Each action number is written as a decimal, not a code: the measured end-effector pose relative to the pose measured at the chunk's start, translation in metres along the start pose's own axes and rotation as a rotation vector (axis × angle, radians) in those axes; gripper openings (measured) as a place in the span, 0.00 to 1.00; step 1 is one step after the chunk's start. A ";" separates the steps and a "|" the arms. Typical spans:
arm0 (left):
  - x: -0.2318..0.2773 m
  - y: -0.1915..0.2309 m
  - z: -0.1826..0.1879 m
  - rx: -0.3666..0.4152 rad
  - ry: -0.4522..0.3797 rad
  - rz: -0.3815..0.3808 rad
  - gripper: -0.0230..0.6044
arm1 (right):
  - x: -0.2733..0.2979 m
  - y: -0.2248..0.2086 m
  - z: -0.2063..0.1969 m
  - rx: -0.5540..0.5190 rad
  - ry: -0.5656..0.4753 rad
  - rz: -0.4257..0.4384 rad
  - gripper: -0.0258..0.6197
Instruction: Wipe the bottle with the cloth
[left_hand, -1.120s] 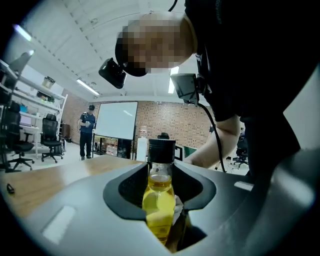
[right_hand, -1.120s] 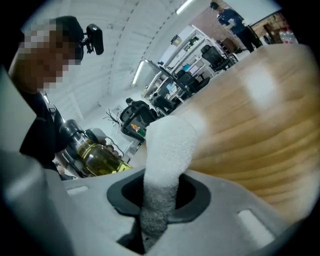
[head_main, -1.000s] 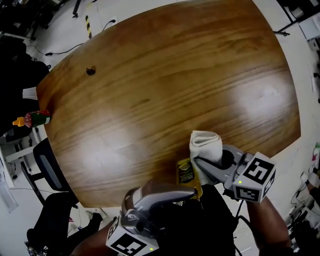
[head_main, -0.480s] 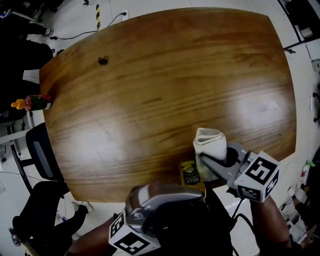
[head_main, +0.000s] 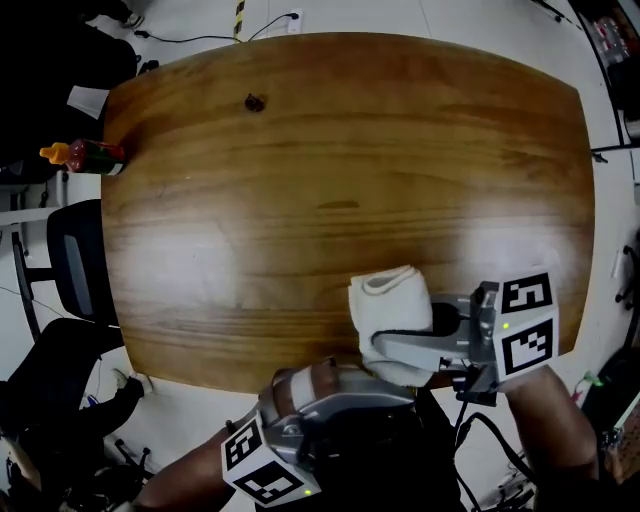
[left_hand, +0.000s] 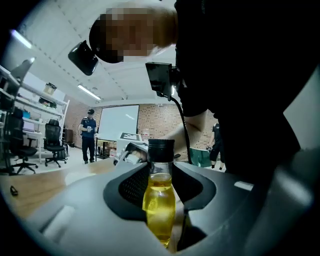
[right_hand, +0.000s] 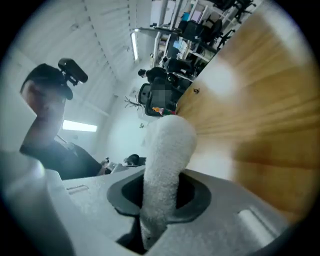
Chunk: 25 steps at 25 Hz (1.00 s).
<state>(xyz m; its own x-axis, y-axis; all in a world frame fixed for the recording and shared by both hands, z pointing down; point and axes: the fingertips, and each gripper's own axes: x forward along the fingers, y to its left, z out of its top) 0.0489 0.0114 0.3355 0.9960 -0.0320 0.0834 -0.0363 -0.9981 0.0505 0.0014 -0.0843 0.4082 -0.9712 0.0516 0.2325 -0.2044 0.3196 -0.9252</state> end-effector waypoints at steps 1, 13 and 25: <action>0.000 0.000 0.000 0.004 0.003 0.001 0.29 | 0.003 -0.003 -0.004 -0.020 0.020 -0.009 0.15; -0.006 0.002 -0.004 0.052 0.007 0.023 0.29 | 0.031 -0.044 -0.028 -0.364 0.222 -0.204 0.15; -0.007 0.001 -0.008 0.086 0.028 -0.006 0.30 | 0.041 -0.074 -0.044 -0.529 0.426 -0.354 0.15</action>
<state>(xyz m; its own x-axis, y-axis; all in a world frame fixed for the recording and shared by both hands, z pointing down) 0.0417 0.0113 0.3426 0.9935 -0.0258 0.1112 -0.0220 -0.9992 -0.0346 -0.0175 -0.0645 0.4995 -0.7057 0.1877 0.6831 -0.3046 0.7902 -0.5318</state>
